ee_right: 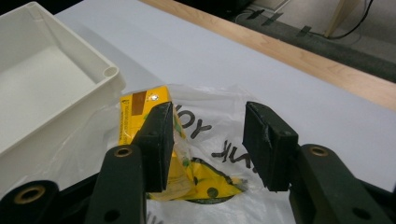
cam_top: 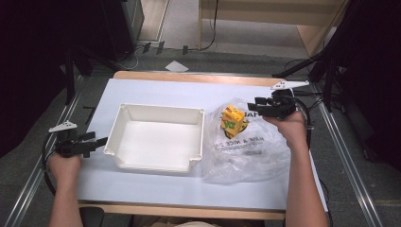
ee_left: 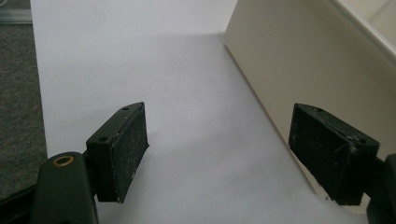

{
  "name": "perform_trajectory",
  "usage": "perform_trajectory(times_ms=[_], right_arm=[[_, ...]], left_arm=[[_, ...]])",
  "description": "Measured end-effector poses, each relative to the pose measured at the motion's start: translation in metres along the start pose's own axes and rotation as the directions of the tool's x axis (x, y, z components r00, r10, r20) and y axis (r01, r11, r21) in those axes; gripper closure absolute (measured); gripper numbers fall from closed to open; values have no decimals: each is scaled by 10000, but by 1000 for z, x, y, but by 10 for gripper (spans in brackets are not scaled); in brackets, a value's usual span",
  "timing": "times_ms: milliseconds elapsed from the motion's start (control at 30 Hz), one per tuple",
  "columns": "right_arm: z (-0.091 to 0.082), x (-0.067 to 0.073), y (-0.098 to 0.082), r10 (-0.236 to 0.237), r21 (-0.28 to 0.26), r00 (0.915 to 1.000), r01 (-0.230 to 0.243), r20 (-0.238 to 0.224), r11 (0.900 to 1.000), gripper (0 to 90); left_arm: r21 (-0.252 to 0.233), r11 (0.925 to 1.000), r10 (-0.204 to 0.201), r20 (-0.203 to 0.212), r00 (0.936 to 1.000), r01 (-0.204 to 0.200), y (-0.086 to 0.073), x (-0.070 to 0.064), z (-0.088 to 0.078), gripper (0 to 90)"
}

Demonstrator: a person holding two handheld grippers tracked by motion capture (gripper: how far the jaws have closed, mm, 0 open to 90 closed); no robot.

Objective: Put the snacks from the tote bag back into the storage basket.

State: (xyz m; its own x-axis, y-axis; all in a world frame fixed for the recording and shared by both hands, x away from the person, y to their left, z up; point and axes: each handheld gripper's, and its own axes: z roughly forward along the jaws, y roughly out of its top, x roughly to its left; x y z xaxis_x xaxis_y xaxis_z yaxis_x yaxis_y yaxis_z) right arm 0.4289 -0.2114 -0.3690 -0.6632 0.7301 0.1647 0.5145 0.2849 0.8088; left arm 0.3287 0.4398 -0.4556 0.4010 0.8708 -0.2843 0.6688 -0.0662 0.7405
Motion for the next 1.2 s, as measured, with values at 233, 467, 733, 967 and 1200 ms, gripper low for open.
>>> perform_trajectory(times_ms=[233,467,733,967,1200], right_arm=[[6,4,1,-158,340,9998,155,76,9993,534],[6,6,3,-216,453,9997,213,63,9987,521],[10,9,2,-359,801,9994,359,-11,9961,484],[12,9,4,-115,948,9996,141,-273,9954,409],[7,8,4,17,831,10000,-10,-90,9965,395]], left_arm=[[5,10000,-10,20,10000,10,0,0,0,209],[16,10000,-11,54,10000,11,1,0,1,209],[45,10000,16,60,10000,-17,2,0,3,209],[28,10000,4,93,10000,-5,3,0,3,209],[-13,10000,13,98,10000,-13,3,0,4,209]])
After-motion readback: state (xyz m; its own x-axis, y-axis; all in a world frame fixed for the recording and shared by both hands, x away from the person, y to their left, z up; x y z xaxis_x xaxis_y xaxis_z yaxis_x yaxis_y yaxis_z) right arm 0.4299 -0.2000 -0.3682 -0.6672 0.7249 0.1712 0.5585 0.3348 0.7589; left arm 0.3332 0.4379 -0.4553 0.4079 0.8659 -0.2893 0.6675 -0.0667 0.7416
